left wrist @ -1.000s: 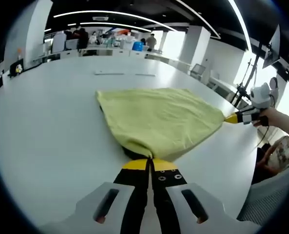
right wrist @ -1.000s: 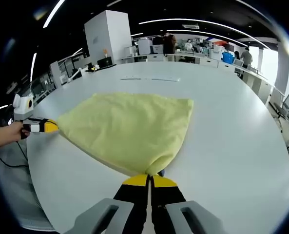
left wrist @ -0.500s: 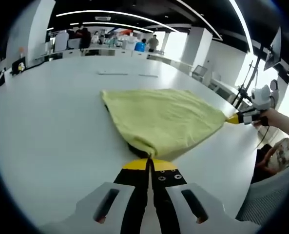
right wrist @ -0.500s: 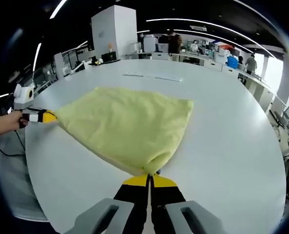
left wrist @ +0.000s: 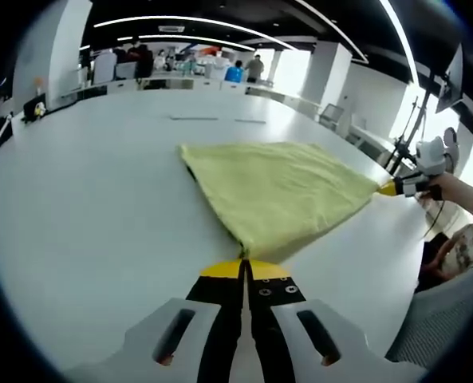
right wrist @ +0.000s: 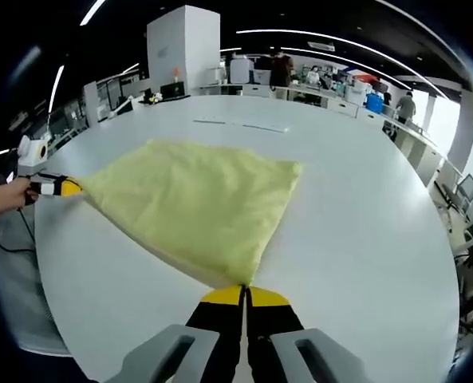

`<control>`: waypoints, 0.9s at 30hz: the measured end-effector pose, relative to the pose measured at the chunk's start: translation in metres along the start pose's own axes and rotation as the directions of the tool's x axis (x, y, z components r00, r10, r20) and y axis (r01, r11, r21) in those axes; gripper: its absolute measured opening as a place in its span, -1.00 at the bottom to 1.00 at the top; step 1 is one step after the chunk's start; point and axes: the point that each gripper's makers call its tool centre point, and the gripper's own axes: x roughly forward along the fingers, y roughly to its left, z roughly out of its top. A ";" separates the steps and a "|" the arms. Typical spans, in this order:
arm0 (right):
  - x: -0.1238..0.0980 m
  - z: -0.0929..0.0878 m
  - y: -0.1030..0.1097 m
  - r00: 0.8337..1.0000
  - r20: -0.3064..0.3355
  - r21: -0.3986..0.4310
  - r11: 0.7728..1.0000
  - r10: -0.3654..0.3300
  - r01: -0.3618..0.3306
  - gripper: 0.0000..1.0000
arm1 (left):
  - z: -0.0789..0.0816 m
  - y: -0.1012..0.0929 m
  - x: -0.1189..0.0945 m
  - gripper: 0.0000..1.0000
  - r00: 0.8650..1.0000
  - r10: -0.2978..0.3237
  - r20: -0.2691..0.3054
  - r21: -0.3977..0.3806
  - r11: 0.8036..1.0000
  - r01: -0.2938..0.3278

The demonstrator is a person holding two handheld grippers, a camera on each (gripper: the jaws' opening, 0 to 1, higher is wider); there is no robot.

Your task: Fold the garment on the visible template until the final outline fits inside the template.

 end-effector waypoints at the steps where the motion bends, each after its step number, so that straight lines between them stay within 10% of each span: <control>1: 0.000 0.000 -0.001 1.000 -0.002 -0.004 1.000 -0.003 0.003 -1.00 | 0.000 0.000 0.000 -1.00 1.000 0.001 -0.002 0.004 1.000 -0.001; 10: -0.004 -0.012 -0.008 0.998 -0.057 -0.080 0.996 -0.038 0.034 -1.00 | -0.003 0.001 -0.001 -1.00 1.000 -0.002 -0.018 0.010 1.000 0.002; 27: 0.000 -0.005 0.007 0.996 0.000 0.114 0.990 0.087 -0.086 -0.72 | -0.004 -0.005 -0.005 -0.84 0.998 -0.047 -0.035 0.035 0.998 0.048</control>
